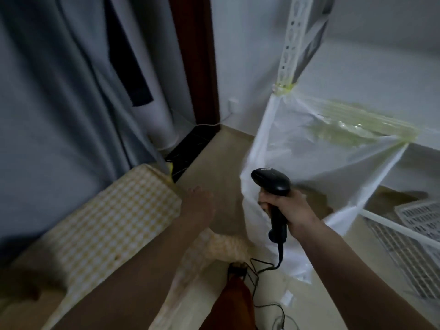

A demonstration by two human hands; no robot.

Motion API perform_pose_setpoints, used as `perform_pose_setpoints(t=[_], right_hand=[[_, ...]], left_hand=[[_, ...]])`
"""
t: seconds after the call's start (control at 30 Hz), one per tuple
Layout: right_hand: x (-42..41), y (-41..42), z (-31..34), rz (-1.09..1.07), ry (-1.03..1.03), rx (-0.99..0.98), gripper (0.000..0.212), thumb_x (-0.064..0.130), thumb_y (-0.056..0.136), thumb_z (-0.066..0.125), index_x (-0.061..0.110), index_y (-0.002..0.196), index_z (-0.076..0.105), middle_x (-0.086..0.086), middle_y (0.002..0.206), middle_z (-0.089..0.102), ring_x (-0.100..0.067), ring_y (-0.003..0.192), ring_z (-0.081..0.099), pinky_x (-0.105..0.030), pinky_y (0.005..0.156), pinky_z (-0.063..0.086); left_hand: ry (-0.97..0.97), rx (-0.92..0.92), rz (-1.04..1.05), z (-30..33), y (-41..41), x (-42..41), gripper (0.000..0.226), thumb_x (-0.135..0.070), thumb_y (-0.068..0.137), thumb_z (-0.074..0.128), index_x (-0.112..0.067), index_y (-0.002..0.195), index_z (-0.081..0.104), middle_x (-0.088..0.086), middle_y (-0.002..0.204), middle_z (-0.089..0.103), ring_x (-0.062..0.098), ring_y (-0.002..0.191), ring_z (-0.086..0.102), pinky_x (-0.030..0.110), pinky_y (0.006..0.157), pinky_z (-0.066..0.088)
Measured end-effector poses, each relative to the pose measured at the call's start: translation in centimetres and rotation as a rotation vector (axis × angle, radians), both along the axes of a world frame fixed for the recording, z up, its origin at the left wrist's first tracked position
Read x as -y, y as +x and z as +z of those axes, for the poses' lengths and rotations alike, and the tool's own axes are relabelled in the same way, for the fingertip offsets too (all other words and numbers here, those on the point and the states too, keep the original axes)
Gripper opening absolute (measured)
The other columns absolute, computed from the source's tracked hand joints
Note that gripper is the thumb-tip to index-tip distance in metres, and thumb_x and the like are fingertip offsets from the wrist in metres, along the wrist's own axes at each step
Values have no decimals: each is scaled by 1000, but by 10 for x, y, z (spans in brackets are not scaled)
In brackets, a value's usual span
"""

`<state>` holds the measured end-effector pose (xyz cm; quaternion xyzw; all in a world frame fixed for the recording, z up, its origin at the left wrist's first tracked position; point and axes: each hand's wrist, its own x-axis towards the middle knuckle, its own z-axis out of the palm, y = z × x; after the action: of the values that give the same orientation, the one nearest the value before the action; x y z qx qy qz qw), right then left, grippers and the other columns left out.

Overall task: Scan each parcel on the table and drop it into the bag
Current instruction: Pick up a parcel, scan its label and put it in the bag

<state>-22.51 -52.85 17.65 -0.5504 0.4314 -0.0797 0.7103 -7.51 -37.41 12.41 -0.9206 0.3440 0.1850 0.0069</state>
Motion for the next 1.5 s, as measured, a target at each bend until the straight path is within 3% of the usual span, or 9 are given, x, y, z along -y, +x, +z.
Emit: perform_pose_setpoints(t=[0.13, 0.27, 0.4, 0.8, 0.9, 1.13, 1.37, 1.5], right_hand=[[-76, 30, -4, 189, -14, -15, 15, 5, 79, 75, -2, 90, 67, -12, 73, 63, -27, 71, 61, -43, 81, 51], [-158, 46, 2, 470, 46, 36, 15, 4, 82, 71, 1, 95, 63, -8, 73, 59, -19, 64, 58, -28, 63, 49], [-219, 60, 5, 687, -19, 55, 10, 7, 79, 74, 2, 82, 66, -7, 67, 60, -20, 65, 58, -31, 66, 45], [-462, 119, -2, 1000, -40, -46, 17, 13, 78, 74, -1, 81, 67, -11, 69, 60, -22, 66, 55, -33, 68, 44], [-518, 132, -9, 1024, -47, -67, 15, 13, 76, 75, 2, 77, 67, -9, 67, 60, -22, 66, 55, -34, 69, 43], [-601, 157, -28, 893, 21, -107, 22, 11, 78, 77, -1, 94, 67, -12, 79, 65, -23, 72, 62, -38, 76, 48], [-636, 193, -36, 880, -69, -156, 22, 15, 79, 76, 3, 94, 66, -12, 84, 61, -26, 80, 58, -38, 76, 45], [-644, 234, -45, 870, -99, -187, 29, 19, 80, 75, 4, 103, 64, -10, 83, 59, -28, 84, 57, -39, 74, 44]], left_hand=[[-1, 5, 220, 7, -16, -103, 47, -34, 95, 53, -19, 138, 47, 8, 141, 42, 28, 132, 37, 33, 106, 37], [40, 10, 428, 17, -31, -195, 47, -39, 91, 58, -21, 134, 52, 8, 136, 46, 28, 129, 39, 35, 102, 41], [15, 0, 594, 21, -39, -270, 45, -38, 91, 57, -21, 133, 53, 8, 135, 45, 28, 129, 38, 34, 101, 41], [-26, -83, 945, 21, -52, -530, 47, -42, 90, 58, -25, 134, 53, 8, 139, 46, 28, 131, 39, 34, 105, 40], [-21, -108, 991, 20, -44, -588, 46, -39, 92, 56, -21, 135, 53, 10, 136, 48, 29, 128, 40, 35, 103, 41], [-108, -144, 1016, 9, -24, -670, 41, -35, 94, 55, -17, 130, 56, 13, 132, 50, 29, 126, 43, 34, 105, 39], [-237, -216, 1043, -13, -2, -693, 39, -34, 83, 65, -22, 121, 64, 9, 123, 61, 28, 120, 52, 37, 98, 47], [-346, -257, 1108, -20, 15, -691, 50, -36, 82, 68, -18, 128, 60, 8, 129, 59, 28, 119, 53, 38, 96, 49]])
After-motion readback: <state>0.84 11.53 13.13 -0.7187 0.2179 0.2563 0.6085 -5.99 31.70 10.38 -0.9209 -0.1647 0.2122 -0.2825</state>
